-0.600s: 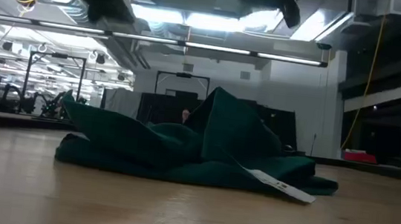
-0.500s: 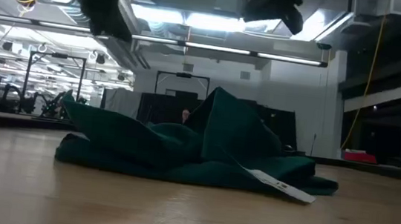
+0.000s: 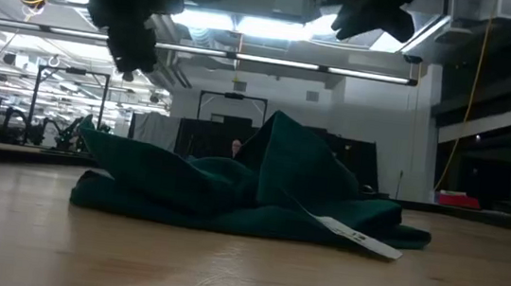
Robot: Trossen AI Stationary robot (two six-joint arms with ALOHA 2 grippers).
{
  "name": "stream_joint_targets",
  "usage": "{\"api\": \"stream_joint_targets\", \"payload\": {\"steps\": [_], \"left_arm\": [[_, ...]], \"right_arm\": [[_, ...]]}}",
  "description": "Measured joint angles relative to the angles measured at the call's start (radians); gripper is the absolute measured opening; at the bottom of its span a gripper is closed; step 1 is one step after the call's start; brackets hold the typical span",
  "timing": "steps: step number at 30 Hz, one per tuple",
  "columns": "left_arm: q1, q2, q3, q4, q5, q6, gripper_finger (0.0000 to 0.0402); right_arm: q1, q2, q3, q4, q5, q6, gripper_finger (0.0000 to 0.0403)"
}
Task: Fold microfiber towels
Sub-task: Fold the black towel on the table
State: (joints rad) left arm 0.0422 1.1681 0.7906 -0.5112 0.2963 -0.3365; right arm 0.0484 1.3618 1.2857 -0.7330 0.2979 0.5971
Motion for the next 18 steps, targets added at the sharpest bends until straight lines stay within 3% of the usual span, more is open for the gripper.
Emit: {"api": "stream_joint_targets", "payload": {"steps": [9, 18], "left_arm": [[-0.1, 0.075, 0.0, 0.043, 0.023, -0.376, 0.013], [-0.145, 0.174, -0.015, 0.175, 0.022, -0.744, 0.0132]], "right_arm": [[-0.055, 0.0, 0.0, 0.0, -0.053, -0.182, 0.0137], [-0.107, 0.0, 0.0, 0.071, -0.151, -0.379, 0.0139]]}}
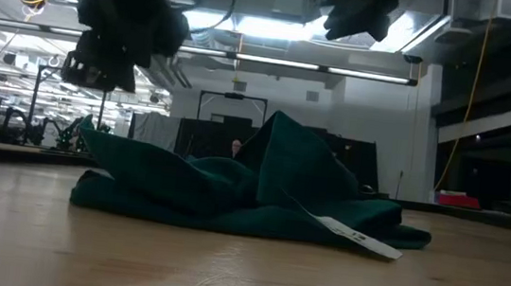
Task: Fold microfiber towels
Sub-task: Fold the black towel on the table
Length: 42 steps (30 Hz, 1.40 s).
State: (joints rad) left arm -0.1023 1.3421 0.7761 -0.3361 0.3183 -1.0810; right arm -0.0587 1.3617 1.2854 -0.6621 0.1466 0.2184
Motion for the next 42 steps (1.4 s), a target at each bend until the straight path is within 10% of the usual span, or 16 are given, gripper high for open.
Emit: {"api": "stream_joint_targets", "payload": {"steps": [10, 42], "left_arm": [[-0.039, 0.145, -0.049, 0.228, 0.072, -0.213, 0.0132], [0.004, 0.106, -0.05, 0.023, 0.167, -0.158, 0.0132]], "right_arm": [[-0.052, -0.029, 0.0, 0.027, -0.07, -0.102, 0.0119], [-0.119, -0.051, 0.0, 0.045, -0.163, -0.114, 0.013]]}}
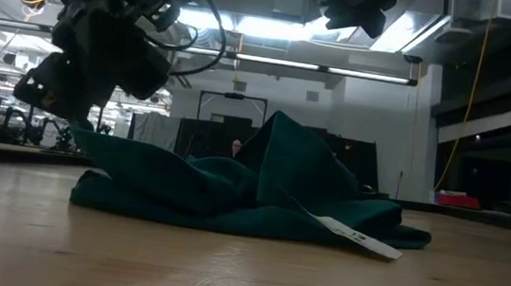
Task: Fold microfiber towels
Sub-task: Fold the black towel on the table
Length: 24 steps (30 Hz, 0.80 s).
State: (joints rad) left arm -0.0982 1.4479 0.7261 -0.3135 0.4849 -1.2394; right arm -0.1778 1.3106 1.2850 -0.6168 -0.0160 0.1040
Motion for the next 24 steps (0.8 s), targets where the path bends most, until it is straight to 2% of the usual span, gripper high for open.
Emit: {"api": "stream_joint_targets", "payload": {"steps": [9, 14, 19, 24], "left_arm": [[-0.016, 0.141, 0.0, 0.233, 0.029, -0.041, 0.0132], [-0.029, 0.194, 0.0, 0.263, 0.068, -0.035, 0.0132], [-0.016, 0.155, 0.0, 0.219, 0.119, -0.014, 0.0132], [0.043, 0.052, 0.0, 0.117, 0.046, 0.007, 0.0132]], "right_arm": [[-0.021, 0.0, 0.0, 0.0, -0.027, 0.008, 0.0146], [-0.022, 0.0, 0.0, -0.001, -0.03, 0.008, 0.0138], [-0.027, 0.0, 0.0, 0.0, -0.03, 0.008, 0.0131], [-0.048, 0.0, 0.0, 0.004, -0.031, -0.001, 0.0135]]}}
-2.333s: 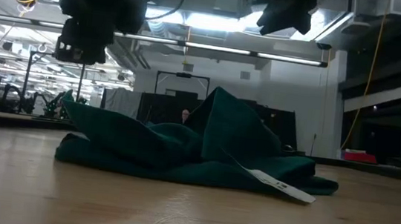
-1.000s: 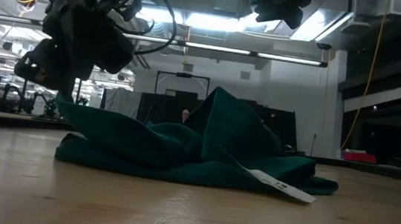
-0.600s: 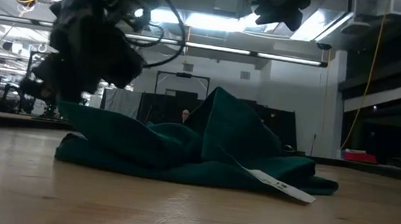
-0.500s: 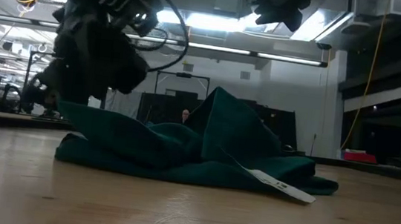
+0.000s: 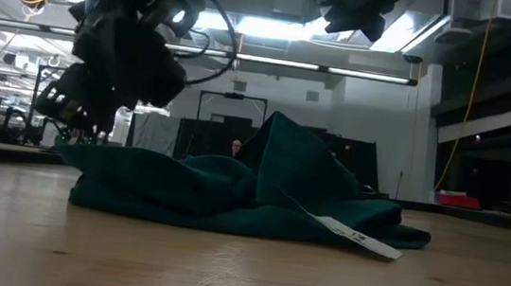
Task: Fold microfiber towels
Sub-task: Fold the black towel on the table
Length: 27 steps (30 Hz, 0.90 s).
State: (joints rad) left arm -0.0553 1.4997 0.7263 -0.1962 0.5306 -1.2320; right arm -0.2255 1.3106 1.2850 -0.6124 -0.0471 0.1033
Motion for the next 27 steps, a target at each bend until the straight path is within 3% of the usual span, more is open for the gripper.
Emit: {"api": "stream_joint_targets", "payload": {"steps": [3, 8, 20, 27], "left_arm": [[0.02, -0.02, 0.0, -0.12, -0.01, 0.048, 0.0132], [0.006, -0.003, 0.0, -0.155, 0.039, 0.094, 0.0132], [-0.017, 0.114, 0.0, -0.056, 0.142, 0.117, 0.0132], [-0.007, 0.123, 0.0, -0.002, 0.125, 0.085, 0.0132]], "right_arm": [[-0.013, 0.0, 0.0, 0.001, -0.023, 0.001, 0.0141], [-0.015, 0.0, 0.0, 0.001, -0.024, 0.001, 0.0147], [-0.029, -0.002, 0.0, 0.0, -0.048, -0.006, 0.014], [-0.055, -0.013, 0.0, -0.002, -0.061, -0.007, 0.0139]]}}
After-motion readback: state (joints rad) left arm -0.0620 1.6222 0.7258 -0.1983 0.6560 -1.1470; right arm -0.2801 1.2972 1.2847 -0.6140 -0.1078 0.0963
